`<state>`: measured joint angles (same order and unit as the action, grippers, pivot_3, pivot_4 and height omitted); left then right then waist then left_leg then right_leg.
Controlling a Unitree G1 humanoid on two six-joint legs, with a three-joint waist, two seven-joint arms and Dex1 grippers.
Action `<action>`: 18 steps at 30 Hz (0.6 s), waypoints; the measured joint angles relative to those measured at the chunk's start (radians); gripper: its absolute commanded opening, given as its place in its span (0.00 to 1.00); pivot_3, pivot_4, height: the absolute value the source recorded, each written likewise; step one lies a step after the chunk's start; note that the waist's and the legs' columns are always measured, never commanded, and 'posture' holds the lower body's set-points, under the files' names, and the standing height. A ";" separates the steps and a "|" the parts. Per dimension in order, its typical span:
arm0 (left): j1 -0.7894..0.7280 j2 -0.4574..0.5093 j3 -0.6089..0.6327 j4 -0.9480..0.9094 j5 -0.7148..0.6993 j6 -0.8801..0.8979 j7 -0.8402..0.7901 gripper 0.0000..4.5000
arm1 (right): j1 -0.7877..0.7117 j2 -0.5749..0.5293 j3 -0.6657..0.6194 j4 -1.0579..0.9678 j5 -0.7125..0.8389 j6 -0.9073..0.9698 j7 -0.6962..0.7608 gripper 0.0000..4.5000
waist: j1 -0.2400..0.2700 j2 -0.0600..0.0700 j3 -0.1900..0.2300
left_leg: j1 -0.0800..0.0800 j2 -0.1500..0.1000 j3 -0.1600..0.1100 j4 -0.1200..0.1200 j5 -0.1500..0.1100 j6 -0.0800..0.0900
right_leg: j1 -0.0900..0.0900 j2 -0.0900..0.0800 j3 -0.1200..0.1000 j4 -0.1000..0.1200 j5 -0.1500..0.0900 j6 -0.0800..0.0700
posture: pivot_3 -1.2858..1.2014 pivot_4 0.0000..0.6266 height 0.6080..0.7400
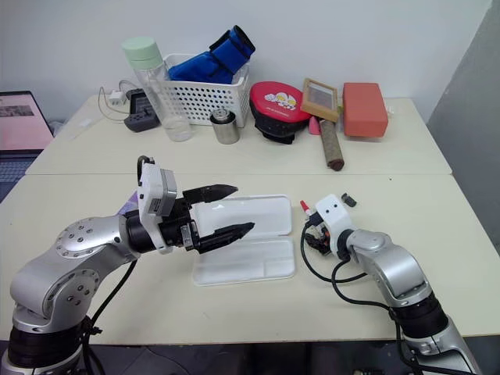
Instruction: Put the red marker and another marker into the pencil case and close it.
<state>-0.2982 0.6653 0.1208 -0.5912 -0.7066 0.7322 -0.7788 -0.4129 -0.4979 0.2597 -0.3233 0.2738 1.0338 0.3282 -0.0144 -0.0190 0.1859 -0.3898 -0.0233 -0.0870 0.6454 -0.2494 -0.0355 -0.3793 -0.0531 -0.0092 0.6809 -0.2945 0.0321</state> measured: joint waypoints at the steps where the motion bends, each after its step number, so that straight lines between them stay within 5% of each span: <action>1: 0.000 0.000 0.000 0.000 0.000 0.000 0.000 1.00 | 0.000 -0.002 0.001 -0.001 -0.001 0.000 0.001 0.49 | 0.000 0.000 0.000 | 0.000 0.000 0.000 0.000 0.000 0.000 | 0.000 0.000 0.000 0.000 0.000 0.000 | 0.52 0.24 1.00; 9: 0.000 0.011 -0.001 0.000 -0.001 0.000 0.000 1.00 | -0.002 -0.016 -0.002 0.001 -0.019 0.000 0.019 0.07 | 0.001 0.000 0.000 | 0.000 0.000 0.000 0.000 0.000 0.000 | 0.000 0.000 0.000 0.000 0.000 0.000 | 0.52 0.24 1.00; 18: 0.016 0.041 -0.006 0.000 -0.001 0.000 -0.023 1.00 | -0.018 -0.118 -0.069 0.007 -0.028 -0.008 0.068 0.06 | -0.002 0.000 0.000 | -0.001 0.000 0.001 0.000 0.000 0.000 | -0.001 0.000 0.000 0.000 0.000 0.000 | 0.52 0.24 1.00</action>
<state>-0.2825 0.7060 0.1145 -0.5911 -0.7072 0.7317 -0.8023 -0.4307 -0.6156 0.1906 -0.3163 0.2457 1.0255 0.3960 -0.0161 -0.0192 0.1860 -0.3904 -0.0232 -0.0865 0.6451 -0.2494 -0.0354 -0.3801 -0.0531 -0.0088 0.6806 -0.2945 0.0322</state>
